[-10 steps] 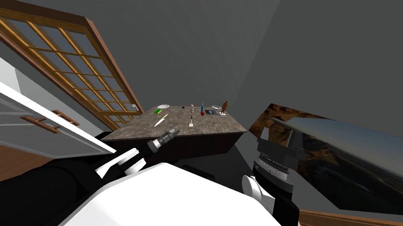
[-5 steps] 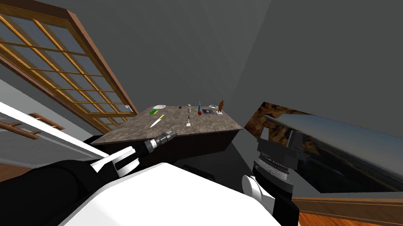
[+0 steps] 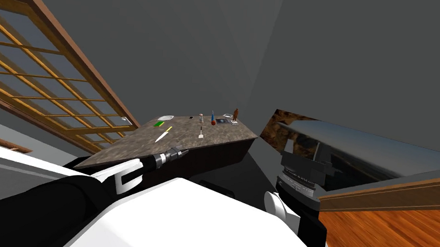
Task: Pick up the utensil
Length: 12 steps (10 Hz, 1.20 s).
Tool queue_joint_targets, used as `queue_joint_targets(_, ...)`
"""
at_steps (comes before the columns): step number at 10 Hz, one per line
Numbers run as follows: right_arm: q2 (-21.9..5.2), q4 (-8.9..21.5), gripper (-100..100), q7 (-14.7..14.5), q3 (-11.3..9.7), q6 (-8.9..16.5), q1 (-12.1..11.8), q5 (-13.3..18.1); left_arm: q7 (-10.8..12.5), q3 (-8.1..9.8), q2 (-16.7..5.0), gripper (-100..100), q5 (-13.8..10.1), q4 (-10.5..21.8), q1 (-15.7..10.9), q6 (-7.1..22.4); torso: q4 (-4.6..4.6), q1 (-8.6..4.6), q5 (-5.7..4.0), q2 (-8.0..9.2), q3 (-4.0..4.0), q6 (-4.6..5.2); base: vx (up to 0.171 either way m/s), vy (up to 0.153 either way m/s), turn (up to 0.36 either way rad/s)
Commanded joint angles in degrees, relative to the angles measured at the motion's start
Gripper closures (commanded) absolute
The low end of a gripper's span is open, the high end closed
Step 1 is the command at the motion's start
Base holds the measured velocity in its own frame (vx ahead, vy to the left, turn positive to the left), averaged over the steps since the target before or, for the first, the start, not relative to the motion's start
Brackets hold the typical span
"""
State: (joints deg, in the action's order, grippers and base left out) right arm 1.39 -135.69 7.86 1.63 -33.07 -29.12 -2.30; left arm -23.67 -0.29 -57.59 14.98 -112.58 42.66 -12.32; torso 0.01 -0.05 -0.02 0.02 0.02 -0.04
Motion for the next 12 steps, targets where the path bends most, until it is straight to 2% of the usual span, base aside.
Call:
queue_joint_targets(1, 0.00, 0.00, 0, 0.00, 0.00, 0.00, 0.00, 0.00, -0.19, 0.16, -2.69, -100, 0.09, 0.02, 0.27, 0.43, 0.00, 0.00, 0.00, 0.00, 0.00, 0.00, -0.003, -0.009, 0.047)
queue_joint_targets(2, 0.00, 0.00, 0, 0.00, 0.00, 0.00, 0.00, 0.00, -2.12, 0.20, -4.55, -100, 1.34, 1.45, 1.52, 2.24, 0.00, 0.05, 0.01, 0.00, 0.00, -0.01, -0.001, -0.023, -0.189)
queue_joint_targets(4, 0.00, 0.00, 0, 0.00, 0.00, 0.00, 0.00, 0.00, -2.12, 0.20, -7.14, -100, 1.34, 1.45, 1.52, 2.24, 0.00, 0.02, 0.00, -0.01, -0.01, 0.02, -0.002, -0.013, -0.089)
queue_joint_targets(5, 0.00, 0.00, 0, 0.00, 0.00, 0.00, 0.00, 0.00, -4.03, 0.19, -9.10, -100, 2.58, 2.81, 2.82, 4.01, 0.00, 0.06, 0.01, -0.01, 0.00, -0.01, 0.004, -0.021, -0.208)
queue_joint_targets(7, 0.00, 0.00, 0, 0.00, 0.00, 0.00, 0.00, 0.00, -4.03, 0.19, -11.54, -100, 2.58, 2.81, 2.82, 4.01, -0.01, 0.03, 0.01, -0.03, -0.02, 0.01, 0.003, -0.012, -0.075)
queue_joint_targets(8, 0.00, 0.00, 0, 0.00, 0.00, 0.00, 0.00, 0.00, -5.92, 0.11, -13.62, -100, 3.79, 4.08, 4.18, 5.72, 0.00, 0.06, 0.01, -0.02, -0.01, -0.02, 0.008, -0.022, -0.252)
queue_joint_targets(10, 0.00, 0.00, 0, 0.00, 0.00, 0.00, 0.00, 0.00, -5.92, 0.11, -15.87, -100, 3.79, 4.08, 4.18, 5.72, -0.01, 0.04, 0.01, -0.04, -0.02, -0.01, 0.005, -0.009, -0.057)
queue_joint_targets(11, 0.00, 0.00, 0, 0.00, 0.00, 0.00, 0.00, 0.00, -7.78, -0.04, -17.62, -100, 4.97, 5.26, 5.61, 7.35, 0.00, 0.06, 0.01, -0.03, -0.01, -0.02, 0.009, -0.019, -0.262)
queue_joint_targets(12, 0.00, 0.00, 0, 0.00, 0.00, 0.00, 0.01, 0.00, -7.78, -0.04, -19.51, -100, 4.97, 5.26, 5.61, 7.35, -0.01, 0.03, 0.01, -0.05, -0.03, 0.05, 0.010, -0.009, -0.146)
